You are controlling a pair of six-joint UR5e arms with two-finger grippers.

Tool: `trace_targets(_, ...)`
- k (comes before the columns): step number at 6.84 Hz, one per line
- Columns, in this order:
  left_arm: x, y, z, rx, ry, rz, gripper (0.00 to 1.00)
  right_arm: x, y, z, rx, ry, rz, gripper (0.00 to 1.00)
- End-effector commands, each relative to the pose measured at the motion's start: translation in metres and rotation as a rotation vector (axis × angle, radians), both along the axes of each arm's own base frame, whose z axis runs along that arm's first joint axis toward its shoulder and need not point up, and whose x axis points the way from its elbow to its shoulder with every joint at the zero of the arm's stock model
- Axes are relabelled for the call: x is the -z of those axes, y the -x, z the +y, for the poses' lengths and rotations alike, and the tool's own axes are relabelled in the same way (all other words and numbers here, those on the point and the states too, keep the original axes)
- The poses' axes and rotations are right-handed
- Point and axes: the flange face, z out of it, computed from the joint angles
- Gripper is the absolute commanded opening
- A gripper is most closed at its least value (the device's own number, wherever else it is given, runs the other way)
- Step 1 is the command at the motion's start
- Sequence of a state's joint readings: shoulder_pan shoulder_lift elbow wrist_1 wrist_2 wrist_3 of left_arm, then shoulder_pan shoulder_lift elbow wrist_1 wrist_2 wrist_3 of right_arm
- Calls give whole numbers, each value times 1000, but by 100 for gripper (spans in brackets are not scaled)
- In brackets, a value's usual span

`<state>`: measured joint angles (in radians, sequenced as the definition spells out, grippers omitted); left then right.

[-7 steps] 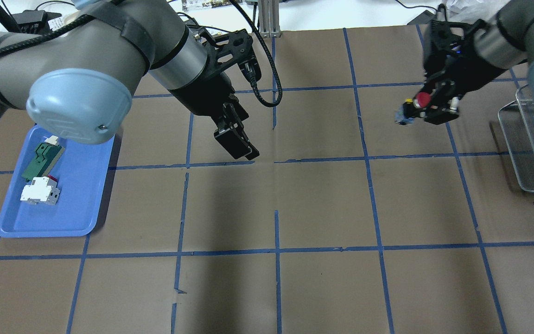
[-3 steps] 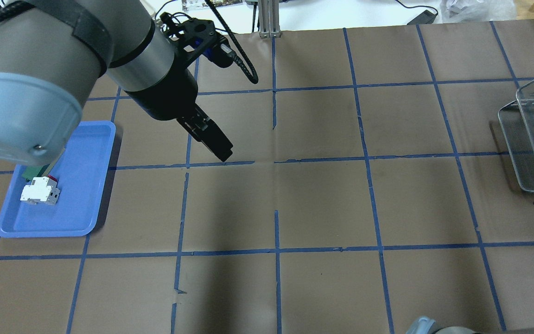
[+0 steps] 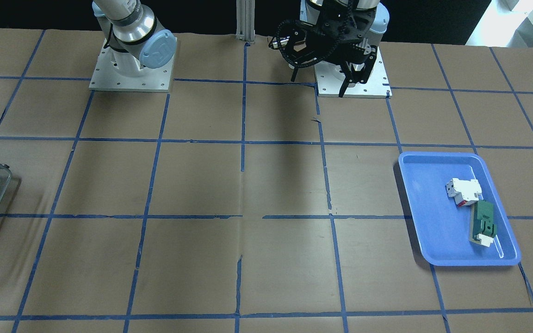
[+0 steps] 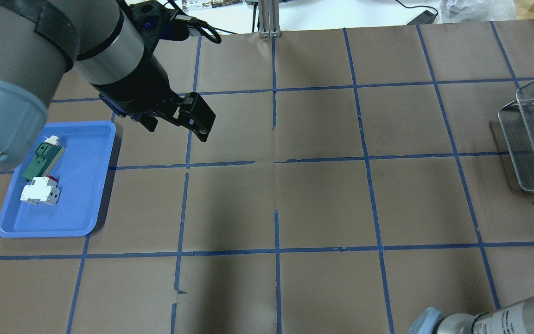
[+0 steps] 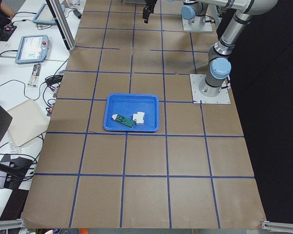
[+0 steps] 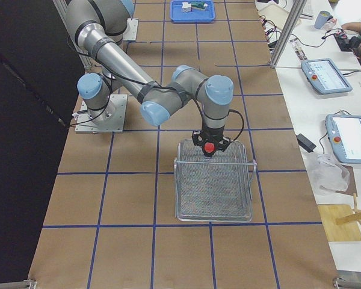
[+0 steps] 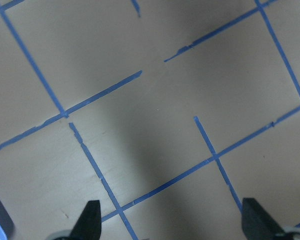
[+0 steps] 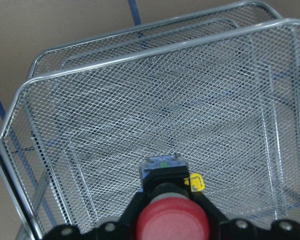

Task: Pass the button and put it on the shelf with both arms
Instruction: 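Carry the button with the right gripper to the mesh basket while the left gripper withdraws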

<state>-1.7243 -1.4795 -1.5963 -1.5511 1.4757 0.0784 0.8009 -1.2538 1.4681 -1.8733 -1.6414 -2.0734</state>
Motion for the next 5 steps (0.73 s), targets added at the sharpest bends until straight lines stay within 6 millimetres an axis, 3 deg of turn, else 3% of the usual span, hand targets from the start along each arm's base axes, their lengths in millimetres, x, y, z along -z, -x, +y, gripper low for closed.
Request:
trace_targets(1,-4,-26,-17,-126,64,-20,100,7,4,-1,11,-5,-12,40)
trace_targets(3,1,-23,-15,-108,75,-14,100,-2,-1,1,16,-3,-7,47)
trace_targets(5,0,-24,-18,-122,99,-15,100,-6,-6,4,26,-8,-19,44)
